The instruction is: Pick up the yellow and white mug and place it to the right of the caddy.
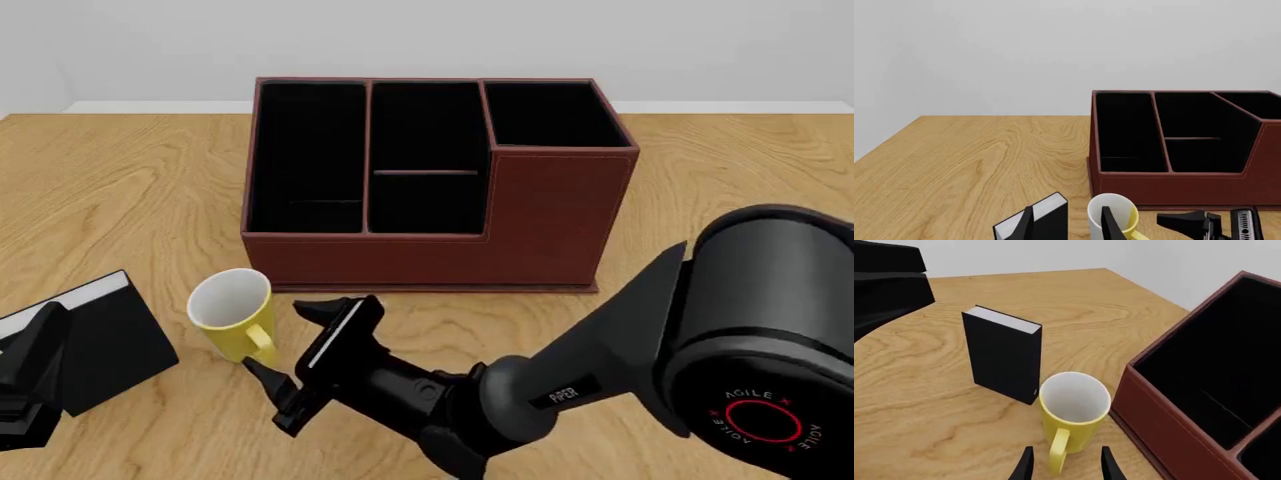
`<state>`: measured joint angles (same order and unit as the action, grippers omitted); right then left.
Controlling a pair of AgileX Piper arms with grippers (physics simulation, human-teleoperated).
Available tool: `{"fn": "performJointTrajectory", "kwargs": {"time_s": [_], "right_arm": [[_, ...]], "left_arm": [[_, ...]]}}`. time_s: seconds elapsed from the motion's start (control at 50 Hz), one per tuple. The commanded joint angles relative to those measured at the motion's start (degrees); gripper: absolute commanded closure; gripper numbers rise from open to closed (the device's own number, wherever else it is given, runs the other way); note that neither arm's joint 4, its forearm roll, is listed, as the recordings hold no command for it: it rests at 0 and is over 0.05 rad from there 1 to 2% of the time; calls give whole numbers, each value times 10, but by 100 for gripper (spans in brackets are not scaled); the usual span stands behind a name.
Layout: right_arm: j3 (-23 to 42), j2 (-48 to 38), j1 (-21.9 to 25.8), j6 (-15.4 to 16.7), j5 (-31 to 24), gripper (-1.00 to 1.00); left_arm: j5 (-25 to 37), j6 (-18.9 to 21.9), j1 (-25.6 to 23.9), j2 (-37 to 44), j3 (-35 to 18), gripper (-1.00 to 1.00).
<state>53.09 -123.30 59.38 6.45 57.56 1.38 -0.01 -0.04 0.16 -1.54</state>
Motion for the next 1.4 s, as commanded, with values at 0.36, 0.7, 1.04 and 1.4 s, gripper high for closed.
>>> {"fn": "performJointTrajectory", "kwargs": {"time_s": [0.36, 0.7, 1.04, 1.4], "right_arm": [[53, -32, 6, -12, -27, -100], [79, -66, -1, -23, -38, -100], [84, -72, 2, -24, -34, -100], [70, -77, 1, -9, -15, 100]], "left_arm": [[0, 0, 0, 0, 0, -100], [0, 0, 0, 0, 0, -100], [0, 0, 0, 0, 0, -100], [0, 0, 0, 0, 0, -100]]}}
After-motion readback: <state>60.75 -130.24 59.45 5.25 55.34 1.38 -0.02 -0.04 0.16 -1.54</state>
